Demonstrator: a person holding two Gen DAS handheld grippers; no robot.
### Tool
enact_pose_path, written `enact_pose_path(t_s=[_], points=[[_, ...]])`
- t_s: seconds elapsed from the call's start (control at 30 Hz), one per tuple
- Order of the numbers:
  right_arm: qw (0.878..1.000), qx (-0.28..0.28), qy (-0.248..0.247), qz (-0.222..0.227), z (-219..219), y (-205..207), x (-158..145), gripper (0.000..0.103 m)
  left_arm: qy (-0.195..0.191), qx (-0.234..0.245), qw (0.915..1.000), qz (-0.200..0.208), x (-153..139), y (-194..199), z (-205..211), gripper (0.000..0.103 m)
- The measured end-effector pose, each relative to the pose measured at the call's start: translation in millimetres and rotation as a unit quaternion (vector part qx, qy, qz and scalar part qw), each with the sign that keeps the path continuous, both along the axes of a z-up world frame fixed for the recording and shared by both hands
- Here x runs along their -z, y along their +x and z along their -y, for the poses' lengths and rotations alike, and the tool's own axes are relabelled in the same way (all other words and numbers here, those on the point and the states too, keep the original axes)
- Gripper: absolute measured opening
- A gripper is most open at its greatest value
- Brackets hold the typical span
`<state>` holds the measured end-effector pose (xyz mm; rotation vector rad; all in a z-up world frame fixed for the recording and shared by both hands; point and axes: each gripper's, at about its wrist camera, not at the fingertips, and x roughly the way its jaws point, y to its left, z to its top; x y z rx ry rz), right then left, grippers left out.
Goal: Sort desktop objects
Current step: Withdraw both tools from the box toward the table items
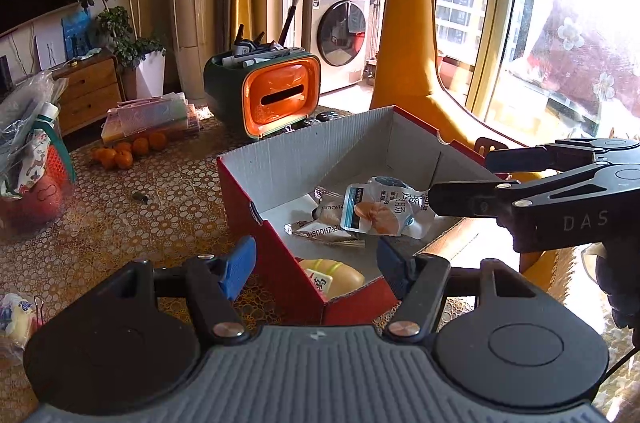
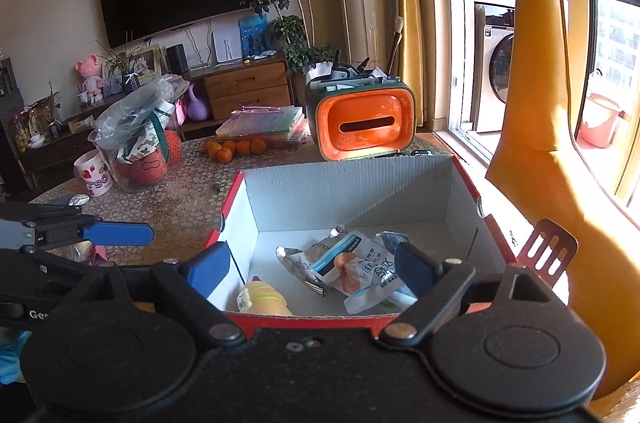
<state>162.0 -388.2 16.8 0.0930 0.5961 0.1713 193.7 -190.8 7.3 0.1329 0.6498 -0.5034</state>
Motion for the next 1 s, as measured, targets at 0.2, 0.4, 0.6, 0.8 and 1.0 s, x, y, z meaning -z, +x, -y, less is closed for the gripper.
enact_pose_path(t_s=[0.2, 0.4, 0.6, 0.8, 1.0], points=[[1.0, -0.008, 0.006, 0.001, -24, -4, -5, 0.092, -0.015, -0.03, 0.9994, 0.005, 0, -14, -33, 0.08], [1.0, -0.025, -0.002, 0.001, -53, -3, -10, 0.095, -0.019, -0.068, 0.9973, 0.019, 3, -27, -67, 0.089], [0.999, -0.042, -0.004, -0.005, -84, 1, -8, 0.095, -0.016, -0.091, 0.9954, 0.026, 9, -40, -99, 0.102], [0.998, -0.065, -0.006, -0.02, -123, 11, -1, 0.095, -0.014, -0.116, 0.9927, 0.029, 20, -56, -136, 0.102], [0.994, -0.099, -0.003, -0.036, -167, 24, 5, 0.095, -0.006, -0.154, 0.9879, 0.011, 39, -64, -176, 0.102]])
